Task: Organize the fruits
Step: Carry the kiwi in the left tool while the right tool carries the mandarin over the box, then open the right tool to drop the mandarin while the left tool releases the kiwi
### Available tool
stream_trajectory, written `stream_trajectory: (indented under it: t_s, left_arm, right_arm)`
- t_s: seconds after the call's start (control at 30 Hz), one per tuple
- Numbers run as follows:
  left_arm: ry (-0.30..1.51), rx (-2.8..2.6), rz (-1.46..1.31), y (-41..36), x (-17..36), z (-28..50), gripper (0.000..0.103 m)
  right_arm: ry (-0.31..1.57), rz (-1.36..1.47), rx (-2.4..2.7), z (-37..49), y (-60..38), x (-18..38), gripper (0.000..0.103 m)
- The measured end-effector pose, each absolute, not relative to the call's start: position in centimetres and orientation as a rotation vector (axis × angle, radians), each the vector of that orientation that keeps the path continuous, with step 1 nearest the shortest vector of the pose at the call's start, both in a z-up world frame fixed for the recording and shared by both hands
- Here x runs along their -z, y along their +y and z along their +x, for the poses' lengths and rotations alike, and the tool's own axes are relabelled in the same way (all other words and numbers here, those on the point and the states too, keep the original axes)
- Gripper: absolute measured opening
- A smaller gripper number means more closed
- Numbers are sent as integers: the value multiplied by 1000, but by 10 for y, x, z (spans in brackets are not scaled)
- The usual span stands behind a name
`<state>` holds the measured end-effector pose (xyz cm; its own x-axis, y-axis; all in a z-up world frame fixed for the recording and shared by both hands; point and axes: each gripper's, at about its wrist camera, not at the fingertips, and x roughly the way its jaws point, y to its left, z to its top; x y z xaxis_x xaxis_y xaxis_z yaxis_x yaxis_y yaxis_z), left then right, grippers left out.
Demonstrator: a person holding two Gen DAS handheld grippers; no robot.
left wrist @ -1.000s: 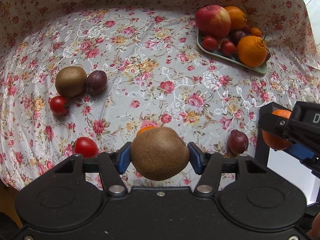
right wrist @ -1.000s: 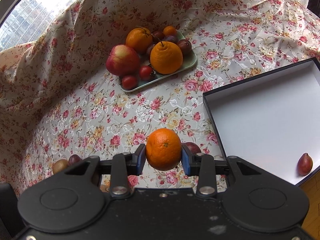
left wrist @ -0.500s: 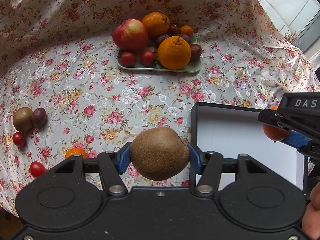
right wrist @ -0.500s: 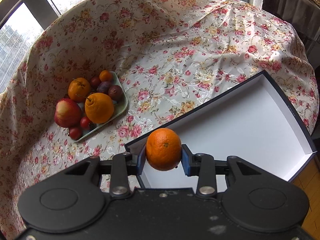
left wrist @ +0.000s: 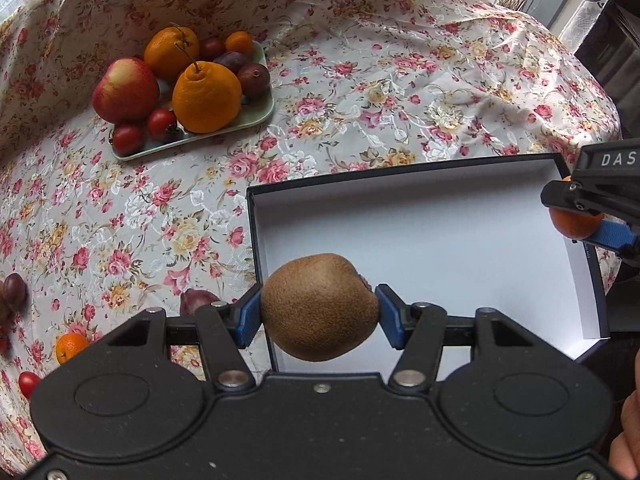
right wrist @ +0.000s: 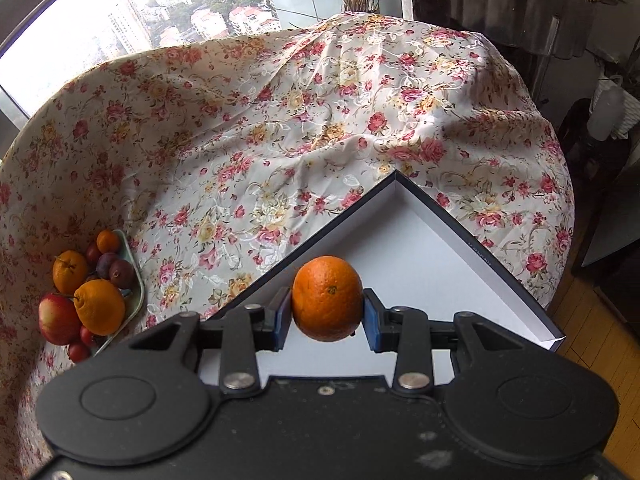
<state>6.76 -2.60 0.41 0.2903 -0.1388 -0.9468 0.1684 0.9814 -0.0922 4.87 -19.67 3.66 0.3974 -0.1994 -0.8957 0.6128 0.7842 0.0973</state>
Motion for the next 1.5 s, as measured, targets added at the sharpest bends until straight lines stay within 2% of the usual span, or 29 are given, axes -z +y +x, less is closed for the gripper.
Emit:
stream_trajectory:
  t_s: [0.5,1.1,1.5]
  left_arm:
    - [1317,202,48,-64,17,75,62]
    - [1339,201,110,-97,37,72,62]
    - [1308,194,118,-96,31,71,63]
  right_arm:
    - [1112,576,626,22,-253,-7,38]
    - [1142,463,610,15,-257,-3,39]
    - [1115,476,602,14,-254,-11,38]
